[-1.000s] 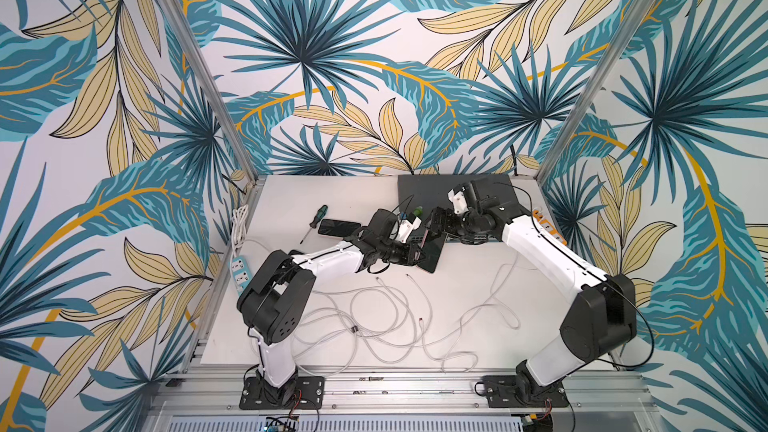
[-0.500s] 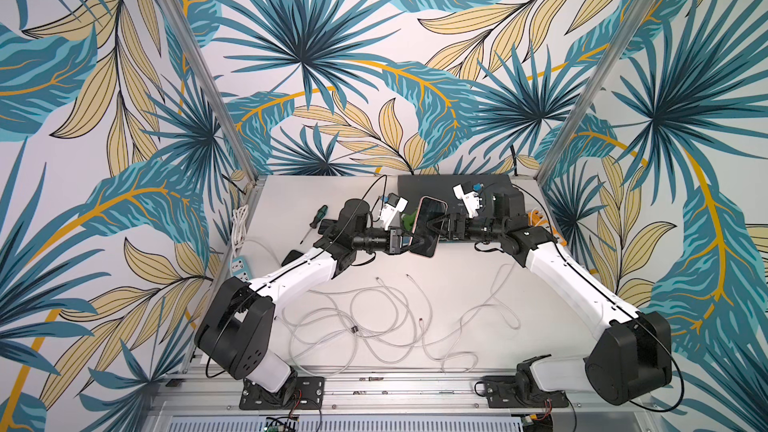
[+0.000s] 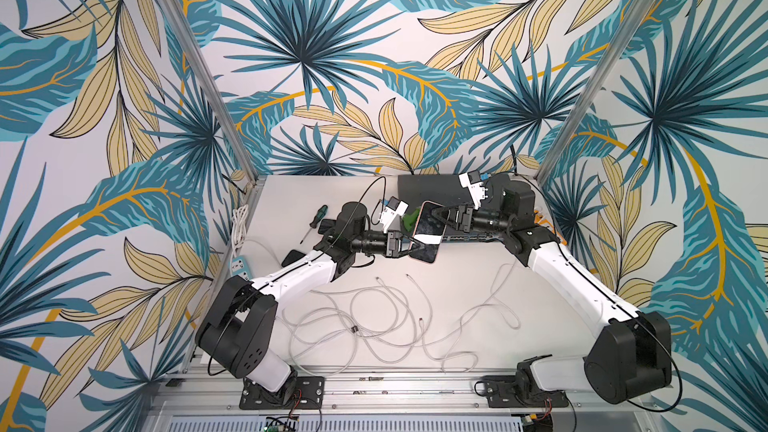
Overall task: Plug the charging cable into the phone
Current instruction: Pick up the phone at the center of the board.
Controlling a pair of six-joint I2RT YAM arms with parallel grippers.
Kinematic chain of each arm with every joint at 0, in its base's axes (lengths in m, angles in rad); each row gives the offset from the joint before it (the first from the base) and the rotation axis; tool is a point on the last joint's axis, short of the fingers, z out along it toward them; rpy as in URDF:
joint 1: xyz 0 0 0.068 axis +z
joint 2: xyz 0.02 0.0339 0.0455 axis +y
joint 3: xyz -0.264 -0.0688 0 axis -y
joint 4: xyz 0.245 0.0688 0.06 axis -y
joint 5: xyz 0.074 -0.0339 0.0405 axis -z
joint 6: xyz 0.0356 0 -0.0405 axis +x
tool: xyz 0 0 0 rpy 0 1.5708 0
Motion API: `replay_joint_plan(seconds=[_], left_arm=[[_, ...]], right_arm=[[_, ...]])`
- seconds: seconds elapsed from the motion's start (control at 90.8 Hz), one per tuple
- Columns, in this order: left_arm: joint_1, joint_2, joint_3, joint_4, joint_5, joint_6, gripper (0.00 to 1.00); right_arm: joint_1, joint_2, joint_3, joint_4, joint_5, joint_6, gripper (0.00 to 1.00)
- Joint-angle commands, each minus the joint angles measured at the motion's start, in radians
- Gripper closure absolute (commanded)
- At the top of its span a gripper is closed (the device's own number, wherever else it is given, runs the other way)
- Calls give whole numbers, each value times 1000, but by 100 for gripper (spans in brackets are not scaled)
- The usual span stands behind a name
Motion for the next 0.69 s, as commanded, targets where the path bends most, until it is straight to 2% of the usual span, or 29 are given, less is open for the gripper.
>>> replay_joint_plan(seconds=[0.0, 0.055, 0.099, 0.198, 0.242, 0.275, 0.463, 0.573, 0.683], left_arm=[[1, -30, 22, 83, 19, -8, 100], [1, -29, 24, 82, 19, -13, 98], [1, -30, 27, 67, 15, -7, 82], [0, -32, 43, 11, 17, 25, 54], [0, -33, 59, -32, 19, 50, 48], [0, -33, 74, -60, 25, 69, 47], [0, -19, 163, -148, 82, 122, 49], [-5, -15, 196, -181, 103, 155, 56], [-17, 1, 219, -188, 138, 162, 69]], right_arm=[[1, 1, -13, 67, -62, 24, 62], [0, -4, -18, 66, -65, 24, 71], [0, -8, -22, 60, -63, 19, 78], [-2, -12, -29, 52, -62, 11, 92], [-4, -11, -30, 50, -67, 11, 96], [-4, -9, -29, 49, -72, 12, 100], [-10, 2, -30, 78, -93, 48, 100], [-10, 11, -32, 129, -136, 91, 100], [-10, 30, -18, 127, -169, 108, 100]])
